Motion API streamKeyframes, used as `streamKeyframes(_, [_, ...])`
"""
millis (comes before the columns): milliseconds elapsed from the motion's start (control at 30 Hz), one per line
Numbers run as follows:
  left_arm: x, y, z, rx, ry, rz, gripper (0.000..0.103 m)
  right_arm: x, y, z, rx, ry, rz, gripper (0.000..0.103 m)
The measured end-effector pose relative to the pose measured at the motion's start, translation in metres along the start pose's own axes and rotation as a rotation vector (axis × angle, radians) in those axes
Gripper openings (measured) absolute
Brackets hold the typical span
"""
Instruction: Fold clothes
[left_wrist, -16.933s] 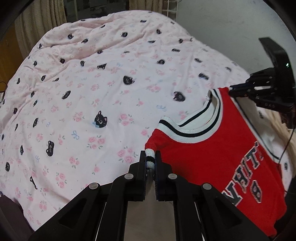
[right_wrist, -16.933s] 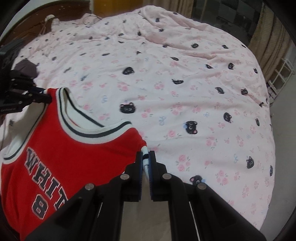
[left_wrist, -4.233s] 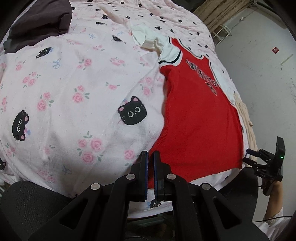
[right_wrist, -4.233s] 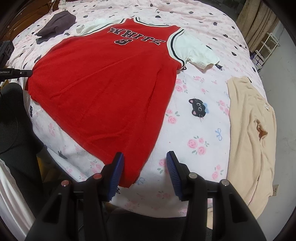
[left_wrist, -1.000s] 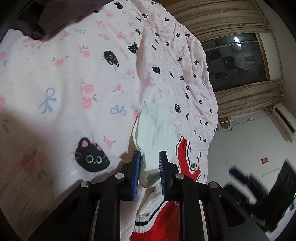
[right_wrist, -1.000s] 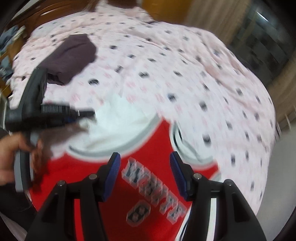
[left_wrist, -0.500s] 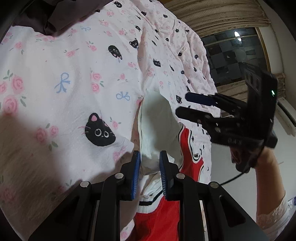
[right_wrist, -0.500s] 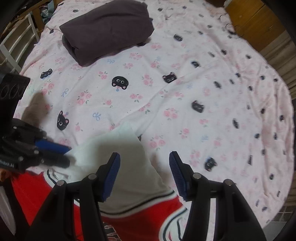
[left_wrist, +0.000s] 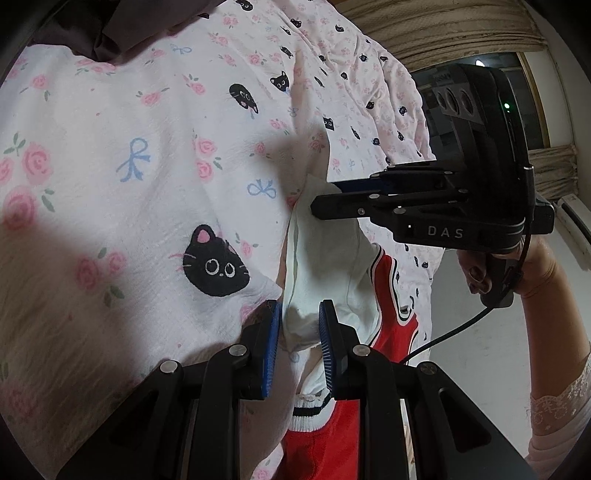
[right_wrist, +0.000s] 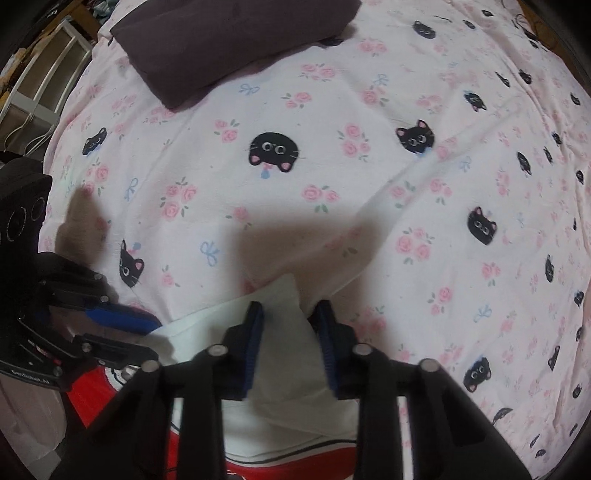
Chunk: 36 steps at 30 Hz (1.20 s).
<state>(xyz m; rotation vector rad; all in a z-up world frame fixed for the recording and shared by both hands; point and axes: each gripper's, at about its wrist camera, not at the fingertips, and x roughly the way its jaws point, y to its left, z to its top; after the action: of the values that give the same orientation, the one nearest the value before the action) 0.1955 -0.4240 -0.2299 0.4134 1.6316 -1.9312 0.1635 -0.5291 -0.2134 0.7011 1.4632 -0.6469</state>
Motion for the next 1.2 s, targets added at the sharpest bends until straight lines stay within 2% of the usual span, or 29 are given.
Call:
streamKeyframes(167, [-0.001, 0.000, 0.000, 0.005, -0.006, 0.006, 0.019, -0.005, 0.002, 0.001, -0.017, 0.009, -0.031, 0.006])
streamKeyframes(467, [-0.014, 0.004, 0.008, -0.004, -0.057, 0.039, 0.019, -0.048, -0.015, -0.018, 0.064, -0.156, -0.094, 0.005])
streamKeyframes(533, [-0.017, 0.005, 0.009, -0.005, -0.068, 0.046, 0.019, -0.052, -0.019, -0.015, 0.097, -0.194, -0.119, 0.005])
streamKeyframes(667, [-0.019, 0.006, 0.007, 0.001, -0.073, 0.054, 0.019, -0.050, -0.028, -0.007, 0.147, -0.246, -0.108, 0.002])
streamKeyframes(767, [-0.021, 0.006, 0.005, 0.008, -0.078, 0.057, 0.019, -0.039, -0.024, -0.003, 0.151, -0.228, -0.115, 0.004])
streamKeyframes(833, [-0.023, 0.003, 0.003, 0.012, -0.079, 0.051, 0.021, -0.040, -0.021, -0.005, 0.139, -0.229, -0.120, 0.010])
streamKeyframes(933, [-0.022, -0.008, 0.002, 0.039, -0.085, 0.044, 0.033, -0.046, -0.018, -0.009, 0.124, -0.223, -0.116, 0.020])
streamKeyframes(1000, [-0.022, -0.013, -0.001, 0.051, -0.082, 0.040, 0.037, -0.049, -0.017, -0.011, 0.104, -0.201, -0.121, 0.020])
streamKeyframes(1100, [-0.020, -0.022, -0.005, 0.087, -0.075, 0.048, 0.038, -0.050, -0.013, -0.015, 0.075, -0.160, -0.126, 0.020])
streamKeyframes(1200, [-0.019, -0.029, -0.011, 0.117, -0.052, 0.038, 0.038, -0.048, -0.007, -0.021, 0.053, -0.116, -0.094, 0.020])
